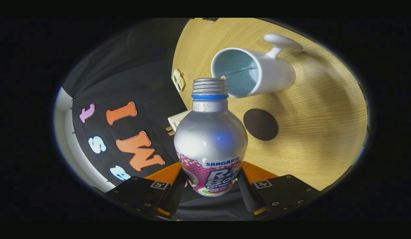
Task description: Take the bottle from table, then pour the juice into the cup, finally place the bottle on the coaster
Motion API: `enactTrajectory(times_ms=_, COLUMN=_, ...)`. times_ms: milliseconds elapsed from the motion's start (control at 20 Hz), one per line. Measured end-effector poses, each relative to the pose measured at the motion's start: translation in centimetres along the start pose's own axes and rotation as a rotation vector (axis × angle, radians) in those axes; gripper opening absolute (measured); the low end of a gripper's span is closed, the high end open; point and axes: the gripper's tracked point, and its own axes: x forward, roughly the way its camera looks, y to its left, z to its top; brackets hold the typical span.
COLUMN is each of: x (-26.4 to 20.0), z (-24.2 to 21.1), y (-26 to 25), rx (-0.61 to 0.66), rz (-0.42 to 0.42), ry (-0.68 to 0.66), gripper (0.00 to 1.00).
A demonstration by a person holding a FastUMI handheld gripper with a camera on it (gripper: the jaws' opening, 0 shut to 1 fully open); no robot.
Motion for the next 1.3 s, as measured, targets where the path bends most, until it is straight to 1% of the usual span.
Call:
enactTrajectory(times_ms=900, x=-0.09, z=0.11, y=-0.15, rx=0.015, rz=-0.014, ry=0.003, gripper=0.77)
enactTrajectory(times_ms=1300, x=-0.12, z=0.26, y=0.55, rx=0.050, rz=0.005, ry=0.002, gripper=0.77)
